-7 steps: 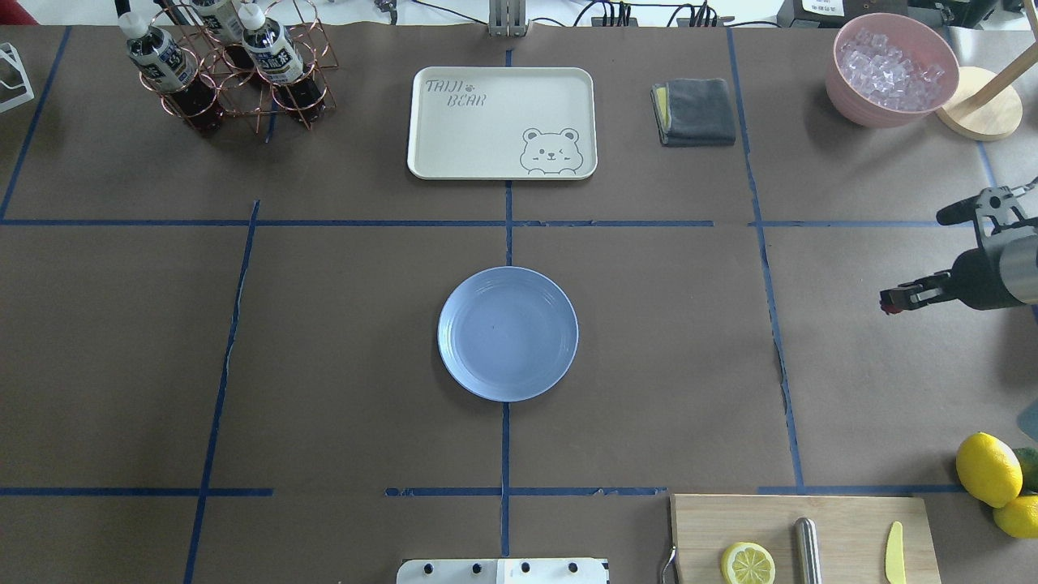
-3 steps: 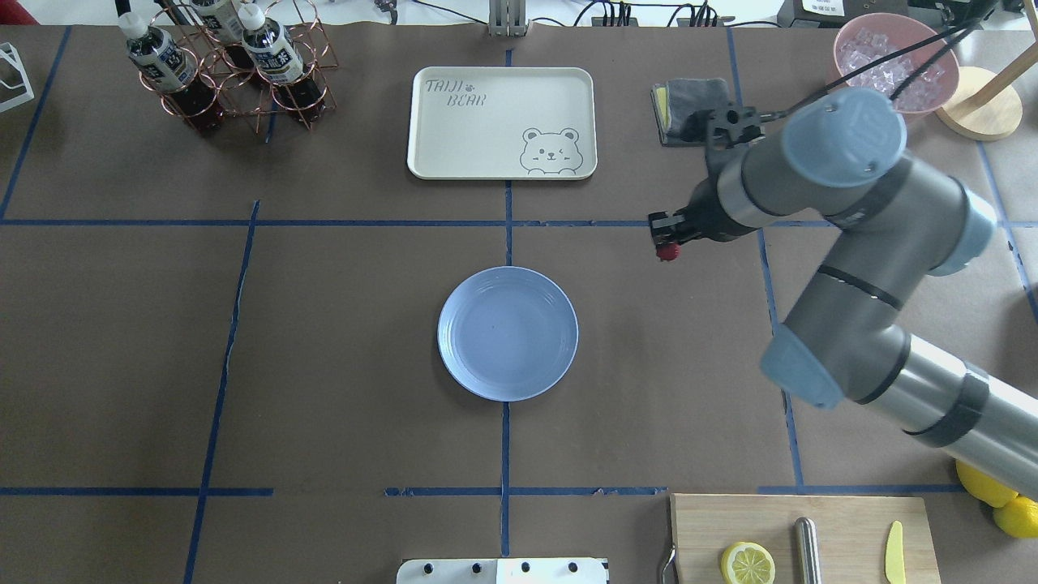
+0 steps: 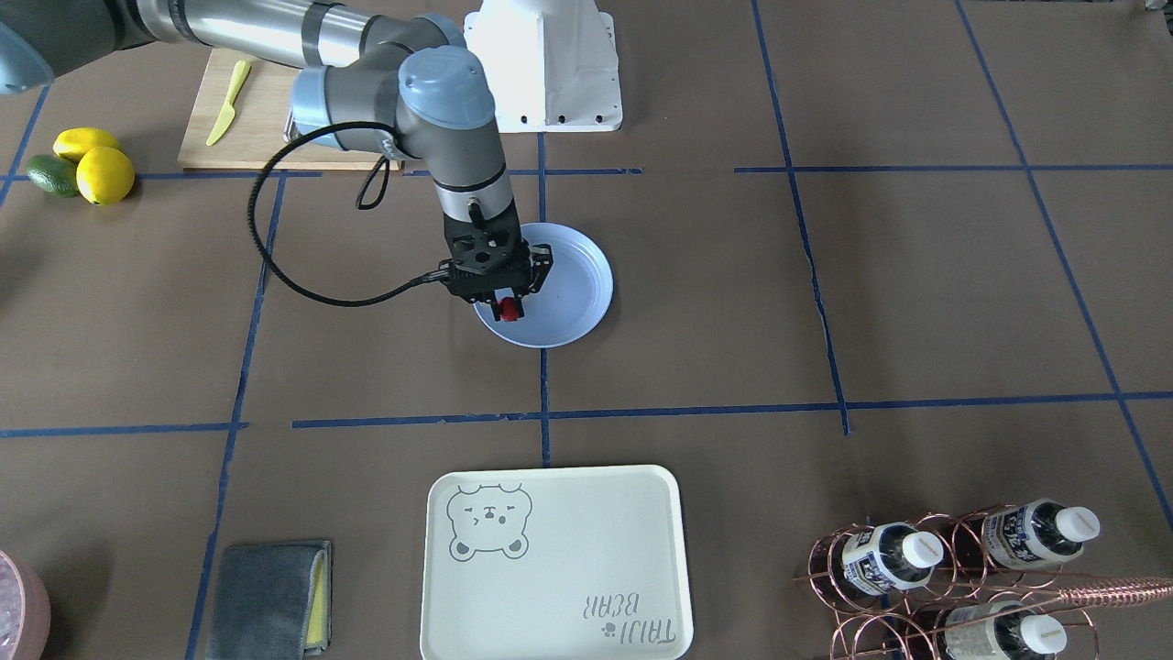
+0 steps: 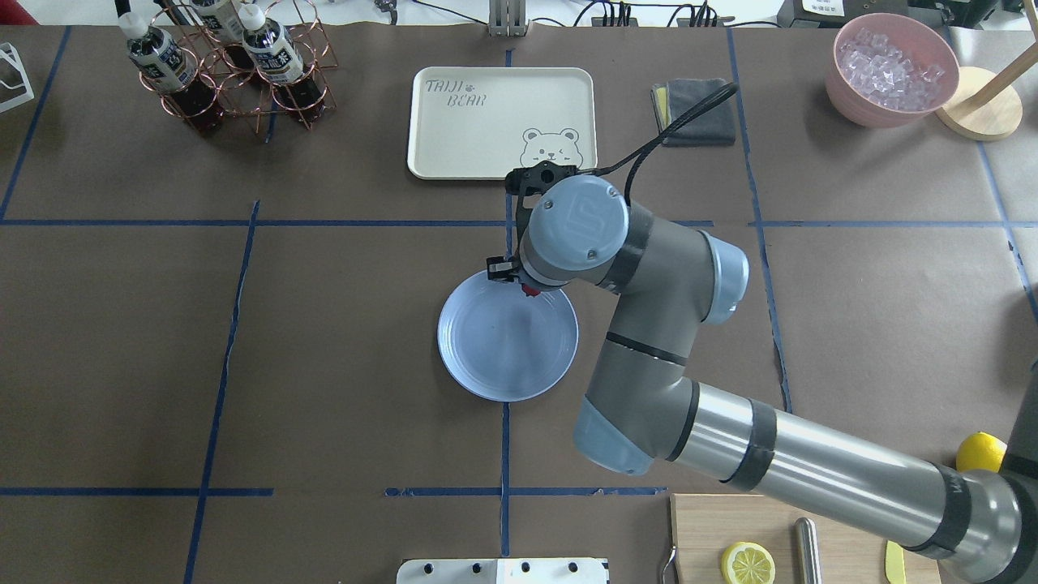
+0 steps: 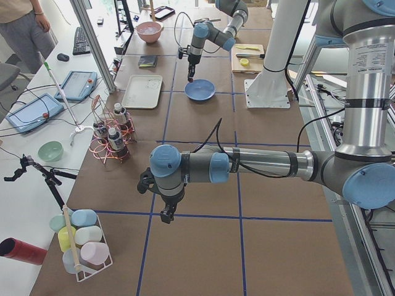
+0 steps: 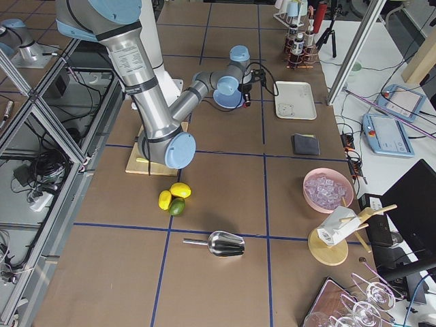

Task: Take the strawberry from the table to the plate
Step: 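Carry the strawberry with the right gripper over the blue plate and lower it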

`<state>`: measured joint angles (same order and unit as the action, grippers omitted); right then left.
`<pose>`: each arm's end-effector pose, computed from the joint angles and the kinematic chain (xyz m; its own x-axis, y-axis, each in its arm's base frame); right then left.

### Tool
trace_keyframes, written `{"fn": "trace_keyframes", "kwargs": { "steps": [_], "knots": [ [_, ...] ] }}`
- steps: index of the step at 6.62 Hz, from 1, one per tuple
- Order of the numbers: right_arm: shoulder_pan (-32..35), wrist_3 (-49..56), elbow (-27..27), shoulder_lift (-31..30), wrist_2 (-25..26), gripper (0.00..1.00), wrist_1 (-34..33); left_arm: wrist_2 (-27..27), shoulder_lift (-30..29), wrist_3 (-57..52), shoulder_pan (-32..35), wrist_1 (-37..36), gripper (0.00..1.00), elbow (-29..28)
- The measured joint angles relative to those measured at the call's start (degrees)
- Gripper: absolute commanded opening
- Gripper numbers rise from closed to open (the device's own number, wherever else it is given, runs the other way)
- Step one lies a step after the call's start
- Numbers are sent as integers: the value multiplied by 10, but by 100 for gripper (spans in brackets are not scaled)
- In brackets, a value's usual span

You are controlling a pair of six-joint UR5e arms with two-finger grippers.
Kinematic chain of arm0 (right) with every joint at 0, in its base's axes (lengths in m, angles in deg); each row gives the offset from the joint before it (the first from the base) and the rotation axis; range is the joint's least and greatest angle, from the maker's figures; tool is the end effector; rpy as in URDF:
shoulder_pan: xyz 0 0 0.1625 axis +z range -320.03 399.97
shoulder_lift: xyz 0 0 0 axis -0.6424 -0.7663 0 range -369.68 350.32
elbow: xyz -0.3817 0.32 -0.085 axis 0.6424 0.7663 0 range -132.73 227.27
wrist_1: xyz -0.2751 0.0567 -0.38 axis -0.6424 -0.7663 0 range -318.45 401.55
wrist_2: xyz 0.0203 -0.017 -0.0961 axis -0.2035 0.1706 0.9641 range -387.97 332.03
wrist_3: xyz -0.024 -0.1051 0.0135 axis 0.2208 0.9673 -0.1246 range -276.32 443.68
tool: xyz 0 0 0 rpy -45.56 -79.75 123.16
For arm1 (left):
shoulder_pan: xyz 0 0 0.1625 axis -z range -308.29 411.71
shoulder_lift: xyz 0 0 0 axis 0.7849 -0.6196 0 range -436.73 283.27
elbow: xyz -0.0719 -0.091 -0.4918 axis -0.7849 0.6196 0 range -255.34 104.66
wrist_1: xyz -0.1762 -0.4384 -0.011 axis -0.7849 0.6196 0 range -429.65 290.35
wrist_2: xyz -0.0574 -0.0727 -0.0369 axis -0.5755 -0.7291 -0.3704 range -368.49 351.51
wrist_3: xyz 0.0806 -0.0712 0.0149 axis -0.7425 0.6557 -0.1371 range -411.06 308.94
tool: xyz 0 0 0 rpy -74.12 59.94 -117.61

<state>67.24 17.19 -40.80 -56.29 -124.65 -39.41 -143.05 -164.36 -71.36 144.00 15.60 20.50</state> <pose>-0.6857 -0.4891 0.2212 0.6682 -0.1013 0.7371 -0.1186 0.9635 0.2399 -0.0782 -0.5269 0.7195 0.6810 0.3052 -0.6657 -0.2094 0.9522 0.2223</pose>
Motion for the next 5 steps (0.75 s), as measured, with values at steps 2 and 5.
{"fn": "trace_keyframes", "kwargs": {
  "steps": [2, 5],
  "knots": [
    [-35, -11, 28, 19, 15, 0, -5, 0, 0, 0, 0, 0, 100, 0],
    [-47, -11, 30, 17, 14, 100, -23, -1, 0, 1, 0, 1, 100, -2]
  ]
}}
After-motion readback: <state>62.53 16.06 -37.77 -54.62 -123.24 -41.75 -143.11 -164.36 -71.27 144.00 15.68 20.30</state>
